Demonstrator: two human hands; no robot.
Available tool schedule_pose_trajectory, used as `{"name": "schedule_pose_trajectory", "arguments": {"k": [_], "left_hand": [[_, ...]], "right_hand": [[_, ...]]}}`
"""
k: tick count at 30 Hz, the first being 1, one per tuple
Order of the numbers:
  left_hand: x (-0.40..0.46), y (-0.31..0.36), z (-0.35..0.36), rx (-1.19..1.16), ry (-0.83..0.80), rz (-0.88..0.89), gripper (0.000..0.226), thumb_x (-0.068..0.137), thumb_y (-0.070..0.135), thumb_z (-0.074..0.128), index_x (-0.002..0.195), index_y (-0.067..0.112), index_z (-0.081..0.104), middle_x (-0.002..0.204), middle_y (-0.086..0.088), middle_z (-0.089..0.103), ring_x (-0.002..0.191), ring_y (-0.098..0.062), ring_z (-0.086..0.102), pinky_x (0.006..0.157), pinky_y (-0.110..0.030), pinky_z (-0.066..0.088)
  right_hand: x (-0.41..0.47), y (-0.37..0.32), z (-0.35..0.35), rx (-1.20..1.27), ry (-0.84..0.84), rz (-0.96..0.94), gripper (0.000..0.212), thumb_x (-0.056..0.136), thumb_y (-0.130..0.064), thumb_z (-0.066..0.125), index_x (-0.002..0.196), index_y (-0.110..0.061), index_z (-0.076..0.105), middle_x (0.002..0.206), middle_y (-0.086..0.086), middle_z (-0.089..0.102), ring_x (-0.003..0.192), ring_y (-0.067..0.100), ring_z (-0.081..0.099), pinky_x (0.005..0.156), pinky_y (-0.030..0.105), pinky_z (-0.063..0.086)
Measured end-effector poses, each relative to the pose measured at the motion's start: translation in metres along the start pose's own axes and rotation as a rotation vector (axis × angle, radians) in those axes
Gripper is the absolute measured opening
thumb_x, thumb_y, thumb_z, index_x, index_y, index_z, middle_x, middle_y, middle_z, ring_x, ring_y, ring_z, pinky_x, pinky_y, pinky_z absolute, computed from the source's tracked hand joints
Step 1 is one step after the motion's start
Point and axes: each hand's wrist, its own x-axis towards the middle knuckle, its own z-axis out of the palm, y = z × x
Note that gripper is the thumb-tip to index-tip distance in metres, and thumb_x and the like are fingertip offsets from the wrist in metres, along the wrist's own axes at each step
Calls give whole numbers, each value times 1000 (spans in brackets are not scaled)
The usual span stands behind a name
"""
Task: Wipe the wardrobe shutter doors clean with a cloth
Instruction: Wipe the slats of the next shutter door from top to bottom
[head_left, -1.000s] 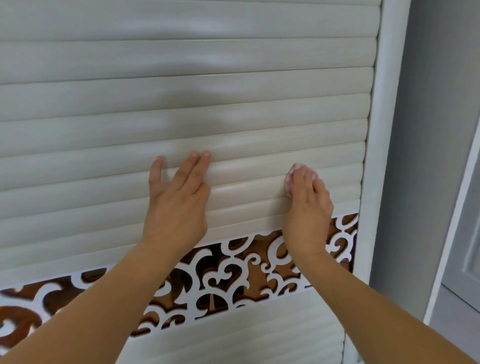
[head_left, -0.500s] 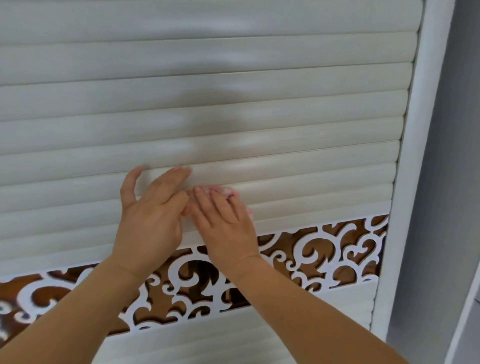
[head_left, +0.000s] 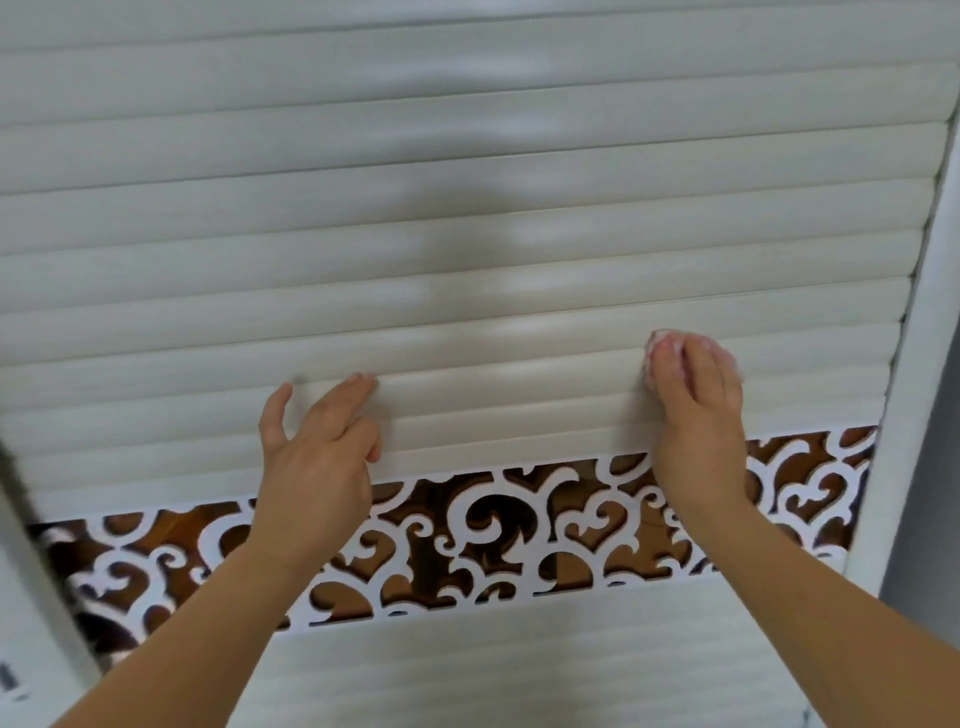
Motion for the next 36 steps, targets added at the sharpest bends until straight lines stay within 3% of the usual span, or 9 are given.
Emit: {"name": "schedule_pose_trajectory", "arguments": {"k": [4,10,15,19,21,24,28,33,36], "left_hand": [[-11,-23,-7,-26,-45,0,31,60,-11,67,65,16,54,128,-12,57,122,-20,47,109,-52,10],[-27,-53,-13,-59,-59,19,36,55,-11,69,65,18,51,126,-12,58,121,-18,44,109,-50,8],[-33,-66,-12,-91,-73,38,38,51,-12,71,66,18,51,126,-14,58,121,-17,40,109,-50,9],[-32,-67,-7,-101,-86,38,37,55,-11,70,66,19,52,128,-12,56,124,-16,37,111,-48,5],[-30,-67,-4,-101,-83,29,37,55,-12,69,66,19,52,129,-12,55,125,-16,37,112,-46,2],[-26,-64,-2,-108,-64,19,36,54,-13,69,65,18,53,128,-13,56,124,-17,38,112,-44,0],[-22,-59,3,-111,-11,-8,37,51,-15,70,62,17,54,123,-14,59,119,-19,43,112,-45,4],[-17,-53,6,-116,51,-56,40,45,-17,70,60,17,53,113,-14,63,107,-22,49,110,-45,8],[-15,-53,5,-111,86,-51,40,44,-16,69,59,17,53,108,-12,65,102,-19,49,111,-42,7]], "right_hand": [[-7,-70,31,-13,16,-134,65,76,8,33,137,-7,50,139,20,45,124,39,38,84,51,50],[-27,-172,63,-89,-27,-376,73,58,-2,52,131,-8,57,132,19,55,119,42,51,100,57,38],[-18,-169,58,-106,-55,-579,61,74,-2,39,132,-11,54,133,14,55,120,34,52,91,47,51],[8,-120,29,-29,74,-357,58,76,3,50,129,-19,54,127,13,55,113,28,48,78,38,51],[28,-95,16,-88,127,-142,30,97,-40,44,125,-32,50,121,4,51,100,18,55,83,41,51],[60,-69,-4,-62,197,201,52,89,-71,35,115,-31,56,113,0,52,90,15,60,82,43,52],[67,-86,0,-85,311,209,50,93,-53,33,118,-16,56,124,10,51,93,1,48,80,17,43],[20,-126,31,-126,121,-523,56,79,1,42,132,-8,55,126,16,57,115,29,40,64,35,54],[38,-105,17,-187,122,-588,64,67,7,58,129,-10,58,121,14,60,110,28,42,61,34,54]]}}
